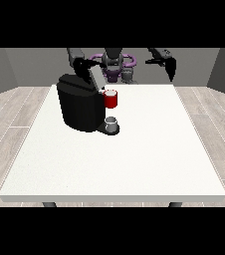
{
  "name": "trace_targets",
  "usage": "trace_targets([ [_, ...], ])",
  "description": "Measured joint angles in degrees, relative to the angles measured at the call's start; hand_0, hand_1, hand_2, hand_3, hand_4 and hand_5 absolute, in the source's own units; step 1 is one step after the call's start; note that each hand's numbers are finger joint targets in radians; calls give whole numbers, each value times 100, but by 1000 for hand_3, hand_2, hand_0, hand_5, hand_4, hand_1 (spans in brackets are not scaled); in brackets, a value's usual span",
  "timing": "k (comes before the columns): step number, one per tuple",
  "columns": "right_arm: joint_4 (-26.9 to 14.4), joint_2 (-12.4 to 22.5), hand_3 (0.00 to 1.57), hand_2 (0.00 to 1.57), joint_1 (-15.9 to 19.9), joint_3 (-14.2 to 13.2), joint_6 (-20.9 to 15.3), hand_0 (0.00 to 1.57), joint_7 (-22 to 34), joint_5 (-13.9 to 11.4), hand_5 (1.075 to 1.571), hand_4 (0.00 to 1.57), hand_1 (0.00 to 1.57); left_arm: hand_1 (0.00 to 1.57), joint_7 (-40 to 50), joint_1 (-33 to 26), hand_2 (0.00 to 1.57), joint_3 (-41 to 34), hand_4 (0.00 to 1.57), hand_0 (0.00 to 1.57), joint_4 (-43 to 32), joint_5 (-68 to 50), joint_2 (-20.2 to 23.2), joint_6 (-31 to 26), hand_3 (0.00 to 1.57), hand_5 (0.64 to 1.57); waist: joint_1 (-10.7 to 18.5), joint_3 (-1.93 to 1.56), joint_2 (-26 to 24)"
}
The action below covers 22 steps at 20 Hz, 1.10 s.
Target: Insert the coffee pod into the coffee machine and close the lid
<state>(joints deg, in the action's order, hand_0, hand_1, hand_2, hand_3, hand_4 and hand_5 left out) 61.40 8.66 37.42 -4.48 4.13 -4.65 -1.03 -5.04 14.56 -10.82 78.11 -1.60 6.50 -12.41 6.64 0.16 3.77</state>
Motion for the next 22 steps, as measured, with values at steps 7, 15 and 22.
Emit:
trace_targets([
  [7, -120, -167, 0, 0, 235, 150, -101, 0, 250, -152, 1571, 214, 0, 0, -68, -1, 0, 0, 169, 0, -161, 6, 13, 139, 0, 1571, -21, -14, -36],
  [15, -265, -258, 0, 0, 619, 371, -186, 0, 219, -530, 1571, 124, 0, 0, -128, 59, 0, 40, 0, 0, -200, -61, 60, 121, 0, 1571, 95, -15, 58],
  [22, -436, -353, 0, 0, 770, 406, -231, 0, 83, -718, 1571, 126, 0, 0, -192, 85, 0, 202, 185, 0, -52, -23, 2, 172, 0, 1571, 125, -15, 10],
])
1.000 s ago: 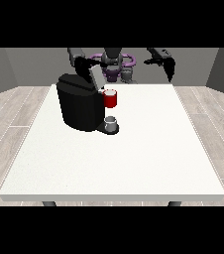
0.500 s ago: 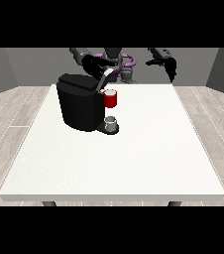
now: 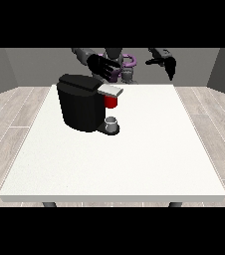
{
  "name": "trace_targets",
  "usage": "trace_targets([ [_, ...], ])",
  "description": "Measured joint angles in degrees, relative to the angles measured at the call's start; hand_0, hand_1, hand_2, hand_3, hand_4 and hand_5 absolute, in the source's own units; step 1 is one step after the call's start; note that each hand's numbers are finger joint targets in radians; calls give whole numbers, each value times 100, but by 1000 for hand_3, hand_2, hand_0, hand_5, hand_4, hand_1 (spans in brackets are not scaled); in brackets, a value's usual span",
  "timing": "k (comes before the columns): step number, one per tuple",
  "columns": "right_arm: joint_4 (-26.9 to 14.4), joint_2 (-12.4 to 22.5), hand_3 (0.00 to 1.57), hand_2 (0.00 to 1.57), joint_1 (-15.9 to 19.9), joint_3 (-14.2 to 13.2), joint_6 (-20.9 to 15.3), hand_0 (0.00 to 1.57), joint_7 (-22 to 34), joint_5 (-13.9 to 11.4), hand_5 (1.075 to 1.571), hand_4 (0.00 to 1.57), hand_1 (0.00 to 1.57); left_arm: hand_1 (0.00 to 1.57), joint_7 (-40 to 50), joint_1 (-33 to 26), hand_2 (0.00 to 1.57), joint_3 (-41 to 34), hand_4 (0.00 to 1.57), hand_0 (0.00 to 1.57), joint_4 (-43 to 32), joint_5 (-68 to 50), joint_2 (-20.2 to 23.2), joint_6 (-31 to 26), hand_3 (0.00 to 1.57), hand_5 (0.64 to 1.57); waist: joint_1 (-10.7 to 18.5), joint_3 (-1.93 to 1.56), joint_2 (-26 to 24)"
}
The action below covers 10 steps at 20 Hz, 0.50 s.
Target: Insert the coffee pod into the coffee machine and close the lid
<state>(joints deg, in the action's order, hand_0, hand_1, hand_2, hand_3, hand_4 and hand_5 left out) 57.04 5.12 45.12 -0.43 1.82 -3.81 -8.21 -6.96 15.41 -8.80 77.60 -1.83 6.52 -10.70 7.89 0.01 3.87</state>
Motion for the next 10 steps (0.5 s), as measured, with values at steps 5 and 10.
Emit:
trace_targets([
  [5, 103, -195, 0, 0, -74, 31, 101, 0, -154, 134, 1571, 259, 0, 0, -89, -160, 0, 129, 192, 0, 112, -12, -168, 47, 0, 1571, -45, -1, -213],
  [10, 557, -418, 0, 0, -860, 568, 145, 0, -455, 610, 1571, 279, 0, 0, -380, -426, 0, 159, 192, 0, -122, 75, -272, 139, 0, 1571, -341, 0, -564],
])
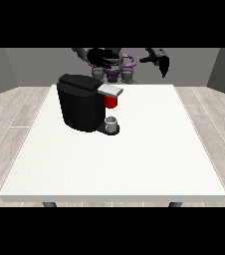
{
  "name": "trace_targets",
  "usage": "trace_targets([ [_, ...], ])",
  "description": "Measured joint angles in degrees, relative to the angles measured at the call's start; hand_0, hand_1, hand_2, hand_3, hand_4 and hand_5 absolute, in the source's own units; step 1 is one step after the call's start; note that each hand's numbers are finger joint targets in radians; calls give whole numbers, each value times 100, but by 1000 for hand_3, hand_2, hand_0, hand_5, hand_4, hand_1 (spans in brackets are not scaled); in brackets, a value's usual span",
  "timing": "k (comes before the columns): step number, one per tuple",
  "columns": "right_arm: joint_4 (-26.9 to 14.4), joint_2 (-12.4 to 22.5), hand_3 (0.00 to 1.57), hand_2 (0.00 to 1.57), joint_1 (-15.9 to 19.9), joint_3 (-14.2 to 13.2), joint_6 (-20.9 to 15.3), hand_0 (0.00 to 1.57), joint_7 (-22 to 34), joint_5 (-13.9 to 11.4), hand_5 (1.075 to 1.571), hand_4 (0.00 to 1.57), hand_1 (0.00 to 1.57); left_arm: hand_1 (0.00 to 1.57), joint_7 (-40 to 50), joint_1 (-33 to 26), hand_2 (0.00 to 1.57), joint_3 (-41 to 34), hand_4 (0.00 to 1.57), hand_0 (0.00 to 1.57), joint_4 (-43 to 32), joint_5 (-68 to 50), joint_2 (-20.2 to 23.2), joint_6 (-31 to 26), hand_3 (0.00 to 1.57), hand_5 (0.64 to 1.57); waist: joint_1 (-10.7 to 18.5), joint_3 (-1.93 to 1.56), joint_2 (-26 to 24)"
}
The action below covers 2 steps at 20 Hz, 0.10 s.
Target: Insert the coffee pod into the coffee machine and close the lid
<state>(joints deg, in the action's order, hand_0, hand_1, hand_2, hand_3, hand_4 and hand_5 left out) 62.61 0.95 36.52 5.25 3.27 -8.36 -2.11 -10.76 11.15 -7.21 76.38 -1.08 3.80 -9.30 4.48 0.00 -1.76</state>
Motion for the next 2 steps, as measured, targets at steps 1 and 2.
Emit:
trace_targets([
  [1, 99, -20, 0, 0, -186, 101, -57, 0, -17, 147, 1571, 251, 0, 0, 13, 3, 0, -39, 192, 0, -44, -16, 22, 11, 0, 1571, -60, 0, -73],
  [2, 184, -36, 0, 0, -379, 177, -97, 0, -44, 243, 1571, 157, 0, 0, 18, -13, 0, -72, 192, 0, -78, -28, 32, 31, 0, 1571, -135, 0, -133],
])
